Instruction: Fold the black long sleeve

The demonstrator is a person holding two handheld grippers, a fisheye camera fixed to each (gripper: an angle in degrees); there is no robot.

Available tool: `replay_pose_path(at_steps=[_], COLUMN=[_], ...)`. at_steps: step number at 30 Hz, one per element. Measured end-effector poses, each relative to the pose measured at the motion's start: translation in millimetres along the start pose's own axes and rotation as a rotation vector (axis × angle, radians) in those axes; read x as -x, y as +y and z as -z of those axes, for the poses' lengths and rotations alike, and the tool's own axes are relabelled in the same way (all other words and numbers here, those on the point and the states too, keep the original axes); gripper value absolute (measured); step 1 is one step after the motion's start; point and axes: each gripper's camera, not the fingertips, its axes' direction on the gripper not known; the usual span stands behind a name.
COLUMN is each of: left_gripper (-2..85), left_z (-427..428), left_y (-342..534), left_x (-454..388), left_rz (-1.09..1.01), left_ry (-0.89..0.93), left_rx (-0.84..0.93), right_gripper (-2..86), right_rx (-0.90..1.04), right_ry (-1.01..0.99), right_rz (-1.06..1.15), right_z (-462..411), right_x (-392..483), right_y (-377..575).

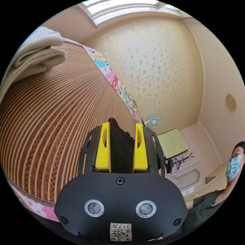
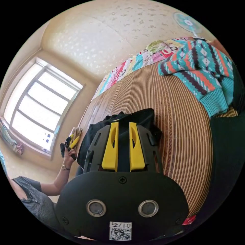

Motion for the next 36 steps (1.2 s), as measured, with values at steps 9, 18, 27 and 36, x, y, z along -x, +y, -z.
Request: replay_pose_path(at_steps=[9, 18, 27, 36], left_gripper=[14.7, 15.9, 13.0, 6.5], left_z=[8, -5, -22, -46], left_y=[100, 139, 142, 127], left_x=[-31, -19, -25, -108], left_rz=[-0.035, 0.083, 0.163, -0.021], left_ry=[-0.107, -0.038, -0.003, -0.021], left_rx=[0.125, 0.12, 0.076, 0.025], right_gripper=[0.9, 0.4, 0.4, 0.5], right_rx=[0.365, 0.148, 0.198, 0.121], right_ry=[0.078, 0.147, 0.204, 0.197], right_rz=[-0.041, 0.067, 0.28, 0.312], right_z=[-122, -93, -65, -13], right_x=[-28, 42, 95, 76], right_y=[-96, -40, 87, 176])
